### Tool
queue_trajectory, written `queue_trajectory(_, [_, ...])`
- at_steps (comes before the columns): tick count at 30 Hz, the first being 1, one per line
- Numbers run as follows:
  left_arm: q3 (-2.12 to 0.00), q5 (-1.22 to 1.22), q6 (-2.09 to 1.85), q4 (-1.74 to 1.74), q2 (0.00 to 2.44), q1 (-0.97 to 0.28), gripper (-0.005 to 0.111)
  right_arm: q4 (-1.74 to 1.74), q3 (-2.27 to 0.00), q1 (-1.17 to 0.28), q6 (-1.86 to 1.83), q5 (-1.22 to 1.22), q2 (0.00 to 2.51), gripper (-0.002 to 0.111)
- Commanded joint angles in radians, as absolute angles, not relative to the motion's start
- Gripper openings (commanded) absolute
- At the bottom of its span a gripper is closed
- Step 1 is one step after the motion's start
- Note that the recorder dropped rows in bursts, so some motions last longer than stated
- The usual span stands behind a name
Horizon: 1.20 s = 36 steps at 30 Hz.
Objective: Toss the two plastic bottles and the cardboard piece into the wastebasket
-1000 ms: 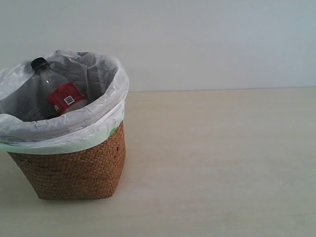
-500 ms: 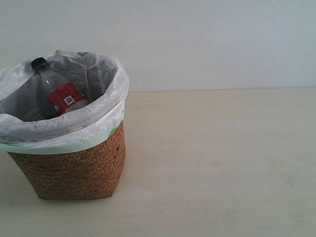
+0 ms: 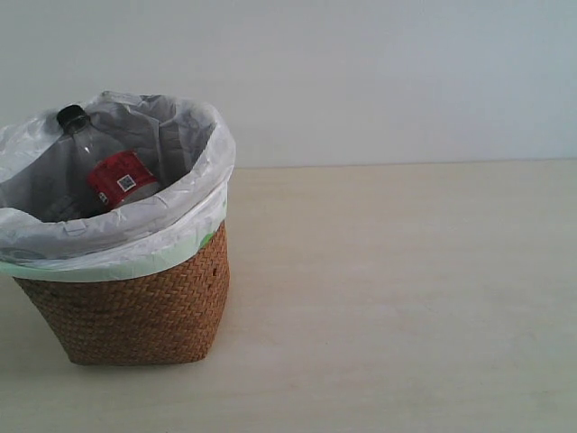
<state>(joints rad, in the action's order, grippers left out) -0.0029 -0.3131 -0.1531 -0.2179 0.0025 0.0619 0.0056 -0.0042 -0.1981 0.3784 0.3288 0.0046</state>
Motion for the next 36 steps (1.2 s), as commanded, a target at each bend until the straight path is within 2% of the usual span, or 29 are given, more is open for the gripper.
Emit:
queue_trajectory(1, [0.0, -0.31, -0.144, -0.216, 0.0, 0.065, 0.006, 0.013, 0.0, -0.189, 0.382, 0.323, 0.0, 0.001])
queue_trajectory(13, [0.0, -0.31, -0.144, -0.216, 0.0, 0.065, 0.006, 0.013, 0.0, -0.189, 0.368, 0.323, 0.0, 0.001])
queue_trajectory(20, [0.0, -0.31, -0.144, -0.216, 0.0, 0.065, 0.006, 0.013, 0.0, -0.189, 0.015, 0.323, 0.0, 0.001])
queue_trajectory(36, [0.0, -0.31, -0.144, -0.216, 0.0, 0.065, 0.006, 0.013, 0.0, -0.189, 0.007, 0.326, 0.0, 0.001])
